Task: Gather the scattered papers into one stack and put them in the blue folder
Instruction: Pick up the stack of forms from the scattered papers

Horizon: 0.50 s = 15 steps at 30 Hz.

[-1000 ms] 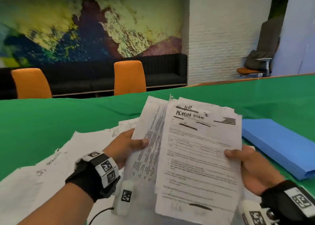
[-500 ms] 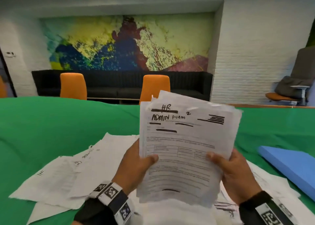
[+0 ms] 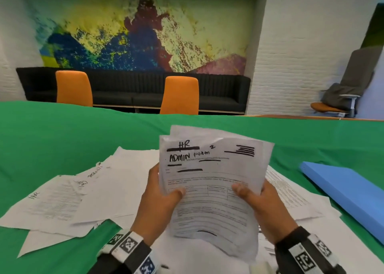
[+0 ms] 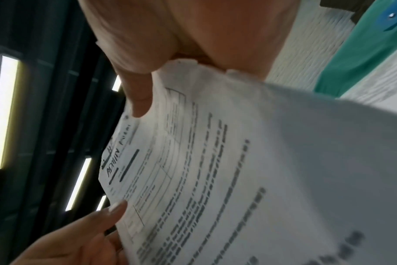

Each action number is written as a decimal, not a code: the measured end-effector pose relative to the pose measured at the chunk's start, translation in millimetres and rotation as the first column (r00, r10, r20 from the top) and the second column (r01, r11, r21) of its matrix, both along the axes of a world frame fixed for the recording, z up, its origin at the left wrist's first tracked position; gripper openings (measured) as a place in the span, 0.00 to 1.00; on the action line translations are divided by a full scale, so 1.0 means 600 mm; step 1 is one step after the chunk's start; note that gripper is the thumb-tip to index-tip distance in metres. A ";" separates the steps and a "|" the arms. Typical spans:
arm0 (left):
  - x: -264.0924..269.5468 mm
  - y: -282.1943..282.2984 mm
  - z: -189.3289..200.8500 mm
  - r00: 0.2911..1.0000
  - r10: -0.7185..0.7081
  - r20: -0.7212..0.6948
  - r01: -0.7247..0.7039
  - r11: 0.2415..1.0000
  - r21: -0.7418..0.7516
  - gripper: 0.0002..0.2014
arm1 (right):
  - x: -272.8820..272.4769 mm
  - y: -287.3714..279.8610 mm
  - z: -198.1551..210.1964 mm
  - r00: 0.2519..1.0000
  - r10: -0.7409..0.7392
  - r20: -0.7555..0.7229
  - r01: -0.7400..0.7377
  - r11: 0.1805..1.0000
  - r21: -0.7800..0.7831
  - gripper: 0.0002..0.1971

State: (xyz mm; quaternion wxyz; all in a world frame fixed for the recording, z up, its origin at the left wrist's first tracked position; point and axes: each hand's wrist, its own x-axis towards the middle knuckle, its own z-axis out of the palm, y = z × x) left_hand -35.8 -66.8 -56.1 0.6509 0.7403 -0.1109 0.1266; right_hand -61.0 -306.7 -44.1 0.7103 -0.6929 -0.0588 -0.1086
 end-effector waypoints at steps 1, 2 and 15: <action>-0.002 -0.003 0.003 0.999 -0.027 -0.026 0.027 1.000 0.012 0.25 | 0.000 -0.001 -0.001 1.000 0.007 -0.015 -0.007 1.000 0.001 0.18; -0.003 -0.003 0.007 0.999 -0.035 -0.032 0.035 0.999 0.018 0.26 | 0.001 -0.005 -0.002 1.000 0.003 -0.025 -0.003 1.000 0.008 0.18; 0.023 0.018 0.104 0.962 -0.124 0.242 0.097 0.988 0.123 0.34 | -0.004 -0.015 0.003 0.999 -0.045 -0.004 0.045 0.993 0.111 0.09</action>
